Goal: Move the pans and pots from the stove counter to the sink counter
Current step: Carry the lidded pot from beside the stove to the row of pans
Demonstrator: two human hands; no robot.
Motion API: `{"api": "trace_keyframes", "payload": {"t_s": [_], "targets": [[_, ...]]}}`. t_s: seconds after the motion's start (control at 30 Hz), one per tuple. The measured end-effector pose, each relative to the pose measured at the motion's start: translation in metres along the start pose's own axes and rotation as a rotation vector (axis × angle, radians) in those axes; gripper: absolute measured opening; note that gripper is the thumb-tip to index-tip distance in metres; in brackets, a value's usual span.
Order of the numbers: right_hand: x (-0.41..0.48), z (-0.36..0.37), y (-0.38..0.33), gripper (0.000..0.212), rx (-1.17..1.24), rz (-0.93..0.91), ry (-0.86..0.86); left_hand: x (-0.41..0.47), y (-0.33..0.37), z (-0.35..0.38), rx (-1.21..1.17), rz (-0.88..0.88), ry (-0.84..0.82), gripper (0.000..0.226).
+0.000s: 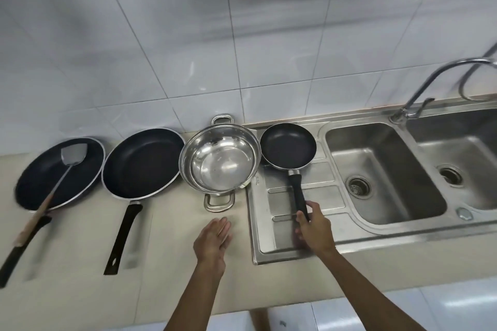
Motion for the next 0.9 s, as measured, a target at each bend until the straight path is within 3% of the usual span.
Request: {"api": "trace_keyframes", "payload": {"t_s": [0.1,0.23,0.33,0.4,0.47,0.6,0.9], "targets": [[-0.021,-0.021,0.008,0.025,-0.044,-0.056,-0.041,-0.03,-0.018,0.005,0.224,0.127,-0.036,0.015],[-0.06,-0.071,0.033,0.033,-0.232,-0.276,-0.07,-0.081,-0.056,0.015,1.017,0.672,-0.201,0.021],[-0.094,-0.117,0.061,0.04,-0.435,-0.443,-0.044,-0.124,-0.095,0.03,1.345,0.941,-0.342,0.033],[-0.116,-0.154,0.087,0.041,-0.58,-0.579,0.071,-0.157,-0.127,0.049,1.507,1.124,-0.429,0.041],[-0.13,-0.19,0.111,0.043,-0.688,-0.621,0.166,-0.186,-0.155,0.073,1.57,1.256,-0.505,0.047],[-0.153,-0.274,0.162,0.051,-0.804,-0.501,0.275,-0.248,-0.215,0.135,1.582,1.429,-0.684,0.057],[-0.18,-0.465,0.272,0.058,-0.77,-0.063,0.498,-0.371,-0.36,0.28,1.626,1.523,-1.171,0.075]]}}
Point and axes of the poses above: each hand's wrist, its own x-axis towards the middle knuckle, its own z-axis out of the palm, y = z × x, the point moved 2 cm from there along x, towards the middle knuckle, and after that the axes turned 6 degrees about z, right-handed, at the moved point
